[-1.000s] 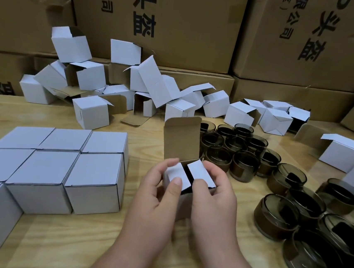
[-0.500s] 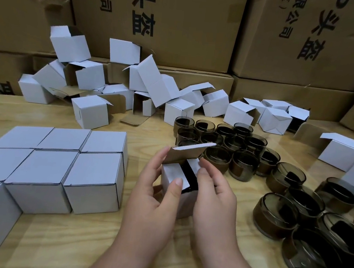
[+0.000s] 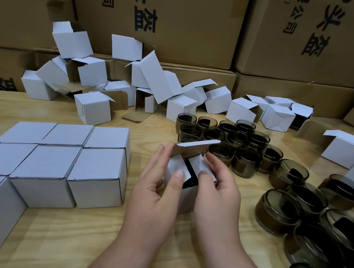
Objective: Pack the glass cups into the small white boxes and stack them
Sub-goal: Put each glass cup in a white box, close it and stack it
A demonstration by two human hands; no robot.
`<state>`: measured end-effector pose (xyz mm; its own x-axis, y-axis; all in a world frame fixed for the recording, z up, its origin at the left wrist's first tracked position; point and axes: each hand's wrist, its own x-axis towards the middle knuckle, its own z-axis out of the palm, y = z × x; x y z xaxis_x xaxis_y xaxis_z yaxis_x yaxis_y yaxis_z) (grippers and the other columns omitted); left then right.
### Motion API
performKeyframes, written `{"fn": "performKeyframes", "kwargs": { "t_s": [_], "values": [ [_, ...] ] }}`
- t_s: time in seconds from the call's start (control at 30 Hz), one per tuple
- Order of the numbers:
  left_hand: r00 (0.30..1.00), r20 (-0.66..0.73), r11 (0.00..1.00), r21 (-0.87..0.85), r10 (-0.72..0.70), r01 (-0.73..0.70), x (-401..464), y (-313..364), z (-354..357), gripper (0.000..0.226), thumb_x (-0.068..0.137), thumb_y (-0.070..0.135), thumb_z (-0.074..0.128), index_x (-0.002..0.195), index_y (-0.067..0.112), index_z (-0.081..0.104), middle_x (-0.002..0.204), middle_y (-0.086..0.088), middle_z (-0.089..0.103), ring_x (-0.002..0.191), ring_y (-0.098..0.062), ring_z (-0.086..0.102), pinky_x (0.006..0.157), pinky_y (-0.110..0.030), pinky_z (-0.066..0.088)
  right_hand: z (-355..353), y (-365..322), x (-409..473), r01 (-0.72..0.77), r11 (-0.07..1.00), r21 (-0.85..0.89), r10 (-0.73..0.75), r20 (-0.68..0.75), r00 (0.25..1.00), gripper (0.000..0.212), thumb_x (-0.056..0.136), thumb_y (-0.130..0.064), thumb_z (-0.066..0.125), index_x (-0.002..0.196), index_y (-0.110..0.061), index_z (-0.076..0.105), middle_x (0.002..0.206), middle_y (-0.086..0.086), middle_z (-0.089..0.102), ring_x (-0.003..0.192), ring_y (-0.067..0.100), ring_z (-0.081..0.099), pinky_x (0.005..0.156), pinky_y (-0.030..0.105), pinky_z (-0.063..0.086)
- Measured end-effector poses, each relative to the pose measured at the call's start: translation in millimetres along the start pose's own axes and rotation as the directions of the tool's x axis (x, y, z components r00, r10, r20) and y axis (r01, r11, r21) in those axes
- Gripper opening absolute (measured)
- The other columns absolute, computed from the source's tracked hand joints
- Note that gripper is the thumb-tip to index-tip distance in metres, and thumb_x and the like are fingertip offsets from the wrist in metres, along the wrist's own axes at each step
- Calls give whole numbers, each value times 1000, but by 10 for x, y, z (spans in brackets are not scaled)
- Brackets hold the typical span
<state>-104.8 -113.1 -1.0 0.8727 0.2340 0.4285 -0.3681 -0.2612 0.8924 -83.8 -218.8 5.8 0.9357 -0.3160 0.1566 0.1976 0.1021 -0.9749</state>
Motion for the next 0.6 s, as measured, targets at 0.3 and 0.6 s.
{"fn": "performKeyframes", "kwargs": {
  "t_s": [0.3,0.6],
  "values": [
    [998,21,998,-28,-55,55,8,29,16,48,91,46,57,119,82,45,146,36,45,121,20,51,88,-1,41,37,-34,-62,61,996,67,-64,41,997,33,100,-35,49,127,-53,56,122,-35,63,116,-16,56,89,8,45],
    [994,39,974,-201,-99,105,14,56,32,38,88,34,63,122,52,59,125,21,69,112,8,64,93,-20,51,32,-104,-100,94,989,115,-95,1,996,64,83,-70,44,128,-29,64,121,-7,71,114,9,65,96,29,52]
  ]
}}
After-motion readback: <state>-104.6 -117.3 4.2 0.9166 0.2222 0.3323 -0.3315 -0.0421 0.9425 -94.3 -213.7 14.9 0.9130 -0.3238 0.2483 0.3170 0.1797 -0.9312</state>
